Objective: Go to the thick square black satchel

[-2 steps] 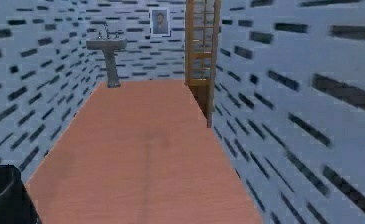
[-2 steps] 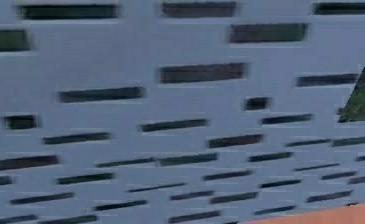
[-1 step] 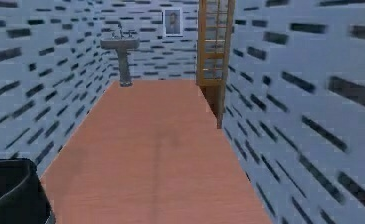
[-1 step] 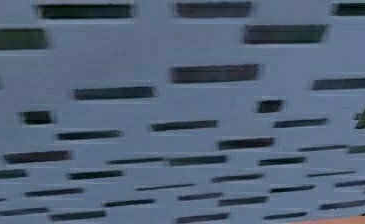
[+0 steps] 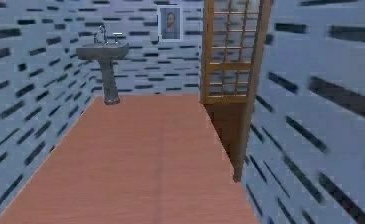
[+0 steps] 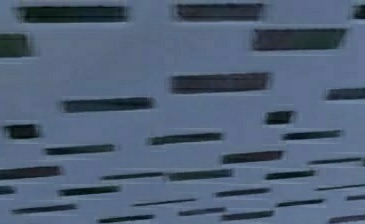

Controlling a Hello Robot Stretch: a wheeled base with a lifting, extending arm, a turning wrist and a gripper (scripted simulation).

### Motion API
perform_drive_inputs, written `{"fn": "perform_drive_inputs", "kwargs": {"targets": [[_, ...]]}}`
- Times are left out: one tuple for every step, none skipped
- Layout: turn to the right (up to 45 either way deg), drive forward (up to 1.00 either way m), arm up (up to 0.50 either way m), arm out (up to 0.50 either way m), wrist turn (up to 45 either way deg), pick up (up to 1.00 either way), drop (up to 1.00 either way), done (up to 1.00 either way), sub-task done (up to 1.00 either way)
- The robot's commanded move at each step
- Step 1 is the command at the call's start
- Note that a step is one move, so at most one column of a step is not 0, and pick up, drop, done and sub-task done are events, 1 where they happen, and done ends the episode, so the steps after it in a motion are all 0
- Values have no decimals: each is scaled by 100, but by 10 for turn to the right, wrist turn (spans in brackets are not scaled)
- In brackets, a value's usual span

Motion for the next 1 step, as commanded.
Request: {"fn": "perform_drive_inputs", "kwargs": {"targets": [[0,100,0,0,0,0,0,0,0]]}}
